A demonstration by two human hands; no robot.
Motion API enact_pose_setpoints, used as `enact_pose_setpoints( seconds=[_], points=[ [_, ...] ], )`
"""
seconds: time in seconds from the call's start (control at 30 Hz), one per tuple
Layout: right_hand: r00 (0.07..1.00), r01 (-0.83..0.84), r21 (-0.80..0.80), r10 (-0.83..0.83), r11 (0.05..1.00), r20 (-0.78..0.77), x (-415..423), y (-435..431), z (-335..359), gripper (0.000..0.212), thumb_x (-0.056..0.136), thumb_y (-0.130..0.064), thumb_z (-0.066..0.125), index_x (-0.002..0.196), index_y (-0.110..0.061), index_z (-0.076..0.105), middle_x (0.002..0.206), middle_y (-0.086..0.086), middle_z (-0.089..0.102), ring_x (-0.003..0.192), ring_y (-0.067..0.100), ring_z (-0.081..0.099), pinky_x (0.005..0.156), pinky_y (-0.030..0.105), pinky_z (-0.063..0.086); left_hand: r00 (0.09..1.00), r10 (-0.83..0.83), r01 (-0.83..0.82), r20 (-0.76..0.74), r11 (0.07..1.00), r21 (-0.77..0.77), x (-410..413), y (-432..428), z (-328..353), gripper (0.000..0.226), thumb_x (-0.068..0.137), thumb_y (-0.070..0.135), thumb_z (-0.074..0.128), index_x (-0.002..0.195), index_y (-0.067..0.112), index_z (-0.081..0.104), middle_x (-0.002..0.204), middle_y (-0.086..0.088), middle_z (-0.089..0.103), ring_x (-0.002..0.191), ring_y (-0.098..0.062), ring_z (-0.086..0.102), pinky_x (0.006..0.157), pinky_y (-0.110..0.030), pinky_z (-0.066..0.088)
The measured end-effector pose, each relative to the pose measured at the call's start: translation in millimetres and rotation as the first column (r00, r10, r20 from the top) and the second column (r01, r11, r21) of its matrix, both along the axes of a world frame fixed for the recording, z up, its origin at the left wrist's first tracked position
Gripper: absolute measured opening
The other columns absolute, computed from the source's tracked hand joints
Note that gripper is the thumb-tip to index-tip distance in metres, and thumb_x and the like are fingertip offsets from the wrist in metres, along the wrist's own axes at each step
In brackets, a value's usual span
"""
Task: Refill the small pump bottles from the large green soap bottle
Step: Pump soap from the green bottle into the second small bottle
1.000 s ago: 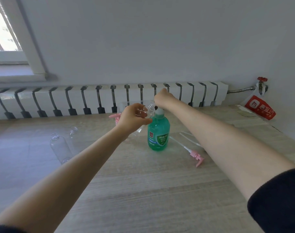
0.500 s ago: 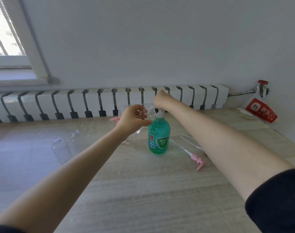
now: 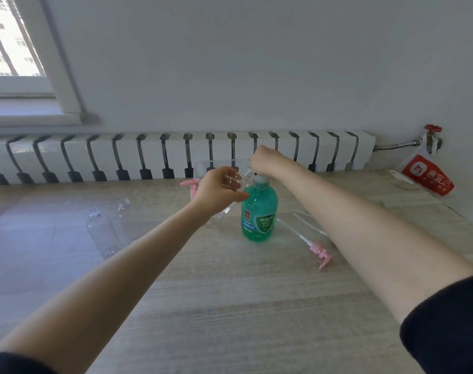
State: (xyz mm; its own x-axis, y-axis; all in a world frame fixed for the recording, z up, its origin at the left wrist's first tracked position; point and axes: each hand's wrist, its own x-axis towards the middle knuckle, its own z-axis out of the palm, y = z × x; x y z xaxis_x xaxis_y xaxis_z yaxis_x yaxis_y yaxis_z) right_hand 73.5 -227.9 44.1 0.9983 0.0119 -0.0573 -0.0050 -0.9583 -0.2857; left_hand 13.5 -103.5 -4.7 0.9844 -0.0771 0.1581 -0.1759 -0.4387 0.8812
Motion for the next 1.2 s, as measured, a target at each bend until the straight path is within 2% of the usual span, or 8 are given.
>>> enact_pose_setpoints(
  seconds=[0.1, 0.2, 0.43, 0.67, 0.83, 1.07, 1.17, 1.2],
  points=[
    [1.0, -0.02, -0.047, 0.02, 0.999, -0.008, -0.7, -0.1, 2.2, 0.009, 0.096, -0.01, 0.041, 0.09, -0.006, 0.046, 0.069, 0.006, 0.036, 0.065, 0.017, 0.04, 0.052, 0.023, 0.028, 1.0, 0.0, 0.0, -0.004, 1.0, -0.004, 0.6, 0.4, 0.4, 0.044, 0.073, 0.007, 0.078, 0.113, 0.01, 0.059, 0.095, -0.001, 0.064, 0.089, -0.016, 0.064, 0.083, -0.033, 0.056],
    [1.0, -0.026, -0.035, 0.026, 0.999, -0.007, -1.6, -0.2, 3.4, 0.004, 0.096, -0.01, 0.041, 0.094, -0.006, 0.042, 0.069, 0.006, 0.036, 0.069, 0.018, 0.043, 0.052, 0.024, 0.029, 1.0, -0.006, 0.006, -0.006, 1.0, -0.005, 0.5, 0.6, 1.3, 0.044, 0.073, 0.007, 0.078, 0.113, 0.009, 0.059, 0.095, -0.001, 0.064, 0.089, -0.016, 0.064, 0.083, -0.032, 0.056],
    [0.999, -0.032, -0.007, 0.032, 0.999, -0.009, -9.5, -1.7, 11.4, 0.034, 0.096, 0.0, 0.032, 0.063, -0.008, 0.036, 0.067, 0.004, 0.032, 0.056, 0.011, 0.03, 0.048, 0.02, 0.024, 1.0, -0.006, 0.005, -0.012, 0.999, -0.037, 0.6, 0.4, 4.3, 0.043, 0.074, 0.007, 0.077, 0.113, 0.009, 0.059, 0.093, -0.001, 0.064, 0.088, -0.016, 0.064, 0.083, -0.033, 0.056],
    [1.0, 0.012, 0.26, -0.016, 0.966, 0.015, -5.1, -8.5, 17.4, 0.026, 0.094, -0.004, 0.039, 0.116, 0.0, 0.053, 0.068, 0.003, 0.035, 0.057, 0.012, 0.033, 0.052, 0.021, 0.031, 1.0, -0.015, 0.015, -0.001, 0.999, -0.036, -0.5, -0.2, 11.9, 0.04, 0.074, 0.008, 0.077, 0.111, 0.008, 0.06, 0.094, -0.002, 0.065, 0.09, -0.017, 0.064, 0.086, -0.035, 0.055],
    [0.991, 0.129, 0.296, -0.132, 0.946, -0.01, -5.4, -2.7, 12.9, 0.02, 0.095, 0.001, 0.037, 0.077, -0.005, 0.046, 0.07, 0.004, 0.034, 0.058, 0.01, 0.033, 0.05, 0.019, 0.027, 1.0, -0.008, 0.008, -0.004, 0.999, -0.031, 0.9, 0.0, 13.7, 0.038, 0.075, 0.007, 0.077, 0.108, 0.011, 0.058, 0.097, -0.005, 0.065, 0.093, -0.021, 0.064, 0.086, -0.034, 0.055],
    [0.994, 0.107, 0.218, -0.101, 0.97, -0.039, 1.7, -2.7, 2.3, 0.029, 0.097, -0.002, 0.032, 0.069, -0.008, 0.032, 0.068, 0.003, 0.03, 0.056, 0.01, 0.028, 0.046, 0.023, 0.023, 1.0, -0.002, 0.003, 0.006, 1.0, -0.019, 1.8, 0.0, 8.5, 0.041, 0.074, 0.006, 0.077, 0.11, 0.01, 0.059, 0.093, -0.002, 0.064, 0.091, -0.019, 0.064, 0.087, -0.037, 0.055],
    [0.988, 0.153, 0.27, -0.14, 0.951, -0.069, 2.4, 0.8, 0.6, 0.012, 0.097, -0.006, 0.034, 0.097, -0.002, 0.045, 0.073, 0.007, 0.033, 0.061, 0.014, 0.035, 0.047, 0.023, 0.025, 1.0, 0.003, -0.003, 0.001, 1.0, -0.005, 2.4, 0.0, 4.5, 0.047, 0.074, 0.007, 0.078, 0.116, 0.007, 0.058, 0.093, 0.0, 0.064, 0.089, -0.015, 0.064, 0.087, -0.036, 0.055],
    [0.987, 0.16, 0.306, -0.145, 0.938, -0.073, 3.8, 2.6, -1.4, 0.023, 0.097, -0.008, 0.036, 0.115, 0.001, 0.046, 0.078, 0.009, 0.038, 0.068, 0.016, 0.04, 0.05, 0.023, 0.028, 1.0, 0.006, -0.006, -0.003, 1.0, -0.007, 2.8, 0.2, 3.1, 0.047, 0.074, 0.007, 0.078, 0.117, 0.007, 0.058, 0.093, 0.001, 0.064, 0.089, -0.014, 0.064, 0.087, -0.036, 0.055]
  ],
)
